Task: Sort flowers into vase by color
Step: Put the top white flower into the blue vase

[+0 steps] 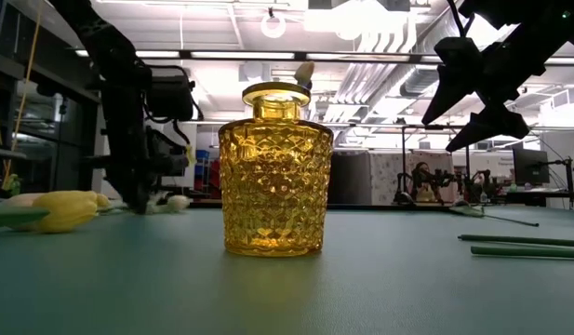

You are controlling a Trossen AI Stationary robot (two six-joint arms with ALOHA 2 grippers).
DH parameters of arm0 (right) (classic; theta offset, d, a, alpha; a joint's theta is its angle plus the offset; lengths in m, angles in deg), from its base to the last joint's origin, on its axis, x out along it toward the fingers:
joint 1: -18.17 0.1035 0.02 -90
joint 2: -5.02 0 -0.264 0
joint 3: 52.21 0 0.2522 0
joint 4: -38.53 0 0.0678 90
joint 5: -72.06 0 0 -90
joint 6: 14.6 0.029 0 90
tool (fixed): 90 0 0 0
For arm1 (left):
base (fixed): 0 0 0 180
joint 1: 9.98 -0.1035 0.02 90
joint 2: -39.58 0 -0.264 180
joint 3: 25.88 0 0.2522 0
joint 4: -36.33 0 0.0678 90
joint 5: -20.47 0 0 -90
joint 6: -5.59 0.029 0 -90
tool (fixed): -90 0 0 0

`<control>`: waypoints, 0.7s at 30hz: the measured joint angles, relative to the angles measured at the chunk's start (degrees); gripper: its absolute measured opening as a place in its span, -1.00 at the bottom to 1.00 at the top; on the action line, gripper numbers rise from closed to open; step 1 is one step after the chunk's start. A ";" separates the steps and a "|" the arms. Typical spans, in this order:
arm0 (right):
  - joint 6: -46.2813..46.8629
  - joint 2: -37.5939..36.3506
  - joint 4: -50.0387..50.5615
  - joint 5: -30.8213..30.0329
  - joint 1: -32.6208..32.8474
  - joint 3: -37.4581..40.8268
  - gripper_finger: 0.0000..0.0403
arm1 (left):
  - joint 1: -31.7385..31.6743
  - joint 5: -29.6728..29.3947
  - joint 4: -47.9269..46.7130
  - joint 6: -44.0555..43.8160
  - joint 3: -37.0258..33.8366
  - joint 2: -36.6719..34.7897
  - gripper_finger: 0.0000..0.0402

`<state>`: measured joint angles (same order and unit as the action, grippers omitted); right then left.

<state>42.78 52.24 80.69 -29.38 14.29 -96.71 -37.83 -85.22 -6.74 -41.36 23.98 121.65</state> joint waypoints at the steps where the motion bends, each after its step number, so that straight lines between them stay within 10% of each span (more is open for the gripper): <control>1: 0.00 0.00 0.02 0.02 0.00 0.00 0.48 | -0.02 -0.34 0.12 0.98 0.58 -1.19 -0.95; 7: 0.00 0.00 0.02 0.04 0.00 0.00 0.48 | 0.55 -5.81 4.99 11.73 5.42 -13.00 -0.99; 13: 0.00 0.01 -0.39 0.02 0.00 0.00 0.48 | 2.40 -6.49 36.52 32.33 6.35 -23.10 -1.00; 21: 0.17 0.02 -3.43 -1.89 0.00 0.00 0.48 | 2.58 -3.99 69.95 39.40 6.37 -13.43 -1.00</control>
<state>42.96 52.26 77.27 -31.27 14.29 -96.71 -35.25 -89.21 63.21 -1.95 30.36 108.22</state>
